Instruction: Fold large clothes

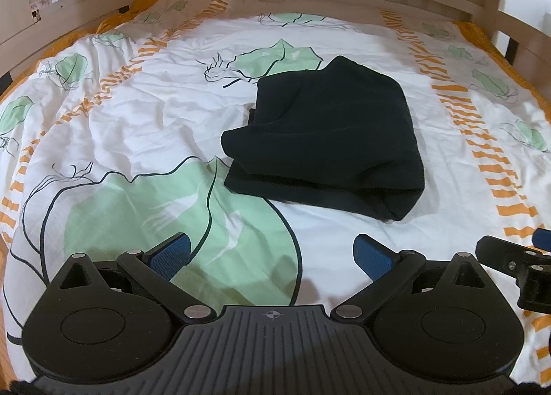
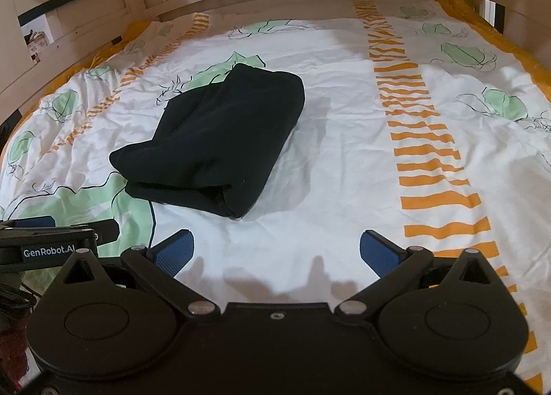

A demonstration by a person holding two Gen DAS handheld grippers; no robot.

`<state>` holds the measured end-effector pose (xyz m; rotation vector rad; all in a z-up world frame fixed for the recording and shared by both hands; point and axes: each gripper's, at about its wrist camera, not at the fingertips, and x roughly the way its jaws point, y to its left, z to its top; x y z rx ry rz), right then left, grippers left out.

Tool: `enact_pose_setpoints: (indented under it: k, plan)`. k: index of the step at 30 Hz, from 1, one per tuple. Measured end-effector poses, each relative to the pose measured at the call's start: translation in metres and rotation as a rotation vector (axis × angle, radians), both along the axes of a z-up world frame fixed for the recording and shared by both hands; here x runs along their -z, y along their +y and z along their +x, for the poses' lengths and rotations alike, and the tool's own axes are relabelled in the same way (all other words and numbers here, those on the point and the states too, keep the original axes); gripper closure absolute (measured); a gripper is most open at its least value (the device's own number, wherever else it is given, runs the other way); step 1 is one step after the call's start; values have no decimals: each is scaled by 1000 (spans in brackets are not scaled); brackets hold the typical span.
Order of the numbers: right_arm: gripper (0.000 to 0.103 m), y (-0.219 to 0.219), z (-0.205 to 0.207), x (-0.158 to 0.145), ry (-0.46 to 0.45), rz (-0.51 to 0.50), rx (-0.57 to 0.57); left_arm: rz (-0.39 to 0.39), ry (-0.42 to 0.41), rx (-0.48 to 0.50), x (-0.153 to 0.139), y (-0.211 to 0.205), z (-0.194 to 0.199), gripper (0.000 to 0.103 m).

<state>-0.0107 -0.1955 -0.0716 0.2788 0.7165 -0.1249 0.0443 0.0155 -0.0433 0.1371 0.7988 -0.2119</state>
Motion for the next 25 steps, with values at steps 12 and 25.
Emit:
enact_pose_setpoints:
  k: [12, 25]
  plan:
    - [1, 1, 1, 1, 3, 0, -7, -1, 2, 0, 1, -1, 0, 1]
    - [1, 1, 2, 2, 7, 3, -6, -6, 4, 2, 2, 0, 1, 1]
